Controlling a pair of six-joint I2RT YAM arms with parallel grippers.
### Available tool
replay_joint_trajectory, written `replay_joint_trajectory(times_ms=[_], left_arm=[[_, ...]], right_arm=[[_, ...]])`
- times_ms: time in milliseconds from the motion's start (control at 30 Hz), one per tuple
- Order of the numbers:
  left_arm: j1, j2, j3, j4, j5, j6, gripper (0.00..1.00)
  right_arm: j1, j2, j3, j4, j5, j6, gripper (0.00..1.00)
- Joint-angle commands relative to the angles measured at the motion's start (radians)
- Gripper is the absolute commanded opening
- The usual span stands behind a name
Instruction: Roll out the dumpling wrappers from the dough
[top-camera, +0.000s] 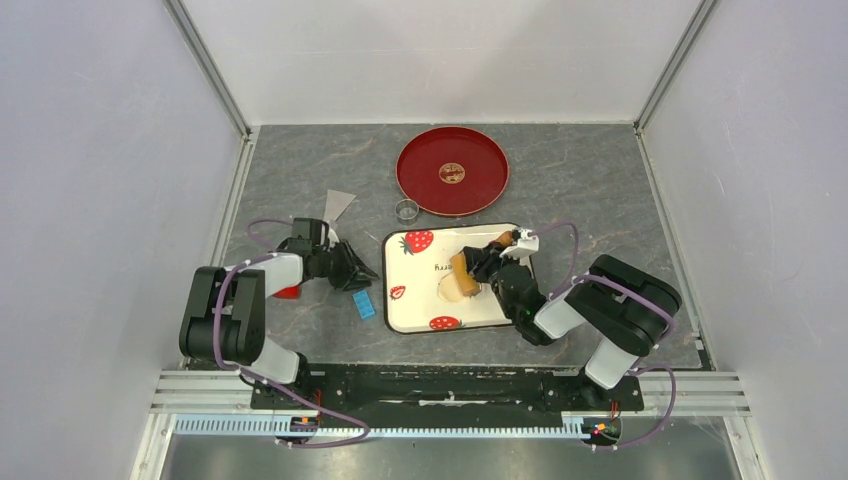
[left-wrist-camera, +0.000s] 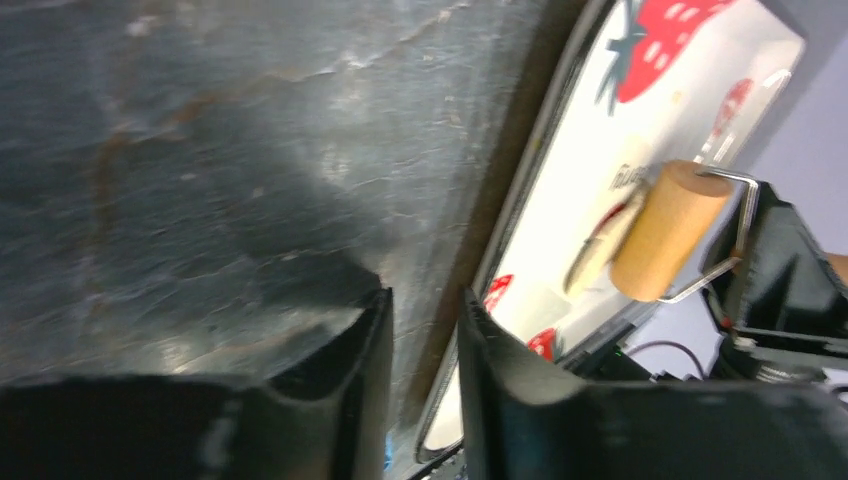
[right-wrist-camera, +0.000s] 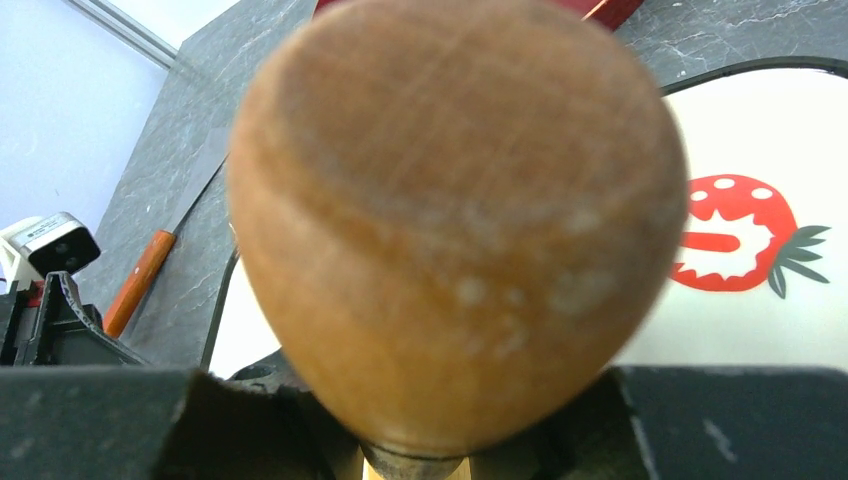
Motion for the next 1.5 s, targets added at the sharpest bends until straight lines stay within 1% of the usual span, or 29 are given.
replay_joint_trajectory(times_ms=[0,133,267,333,367,400,433,500,533,700,933,1300,1467], left_arm=[[-0.012,0.028,-0.012,0.127,0.12,-0.024,0.42],[-0.037,0.02,-0.004,0.147,0.116,-0.029,0.51],[-0.092,0.053,0.034,0.117,0.062,-0.014,0.52],[-0.12,0.08,0.054,0.087,0.014,-0.004,0.5],[-0.133,0.088,0.062,0.078,-0.011,-0.002,0.48],[-0.141,0.097,0.066,0.064,-0.032,-0.002,0.41],[-0.147,0.103,0.072,0.052,-0.051,0.001,0.33],[-0.149,0.109,0.074,0.028,-0.09,0.001,0.09],[-0.148,0.111,0.077,0.015,-0.109,0.002,0.02],[-0.148,0.103,0.072,-0.016,-0.17,0.003,0.02],[-0.137,0.069,0.067,-0.057,-0.244,-0.007,0.02],[-0.078,0.033,0.067,-0.078,-0.242,-0.003,0.02],[-0.07,0.036,0.07,-0.079,-0.234,0.007,0.02]], right_arm=[[-0.043,0.101,-0.133,-0.548,0.05,-0.167,0.0],[-0.05,0.106,-0.13,-0.547,0.041,-0.16,0.0],[-0.051,0.104,-0.124,-0.553,0.04,-0.16,0.0],[-0.051,0.099,-0.121,-0.561,0.042,-0.16,0.0],[-0.05,0.095,-0.119,-0.568,0.048,-0.158,0.0],[-0.051,0.091,-0.119,-0.574,0.054,-0.156,0.0],[-0.052,0.08,-0.12,-0.587,0.065,-0.151,0.0],[-0.05,0.039,-0.14,-0.609,0.119,-0.123,0.0],[-0.051,0.022,-0.149,-0.606,0.119,-0.119,0.0],[-0.048,0.027,-0.123,-0.658,0.138,-0.088,0.0],[-0.049,-0.002,-0.132,-0.664,0.133,-0.072,0.0],[-0.049,-0.026,-0.142,-0.676,0.123,-0.053,0.0],[-0.051,-0.048,-0.153,-0.676,0.115,-0.041,0.0]])
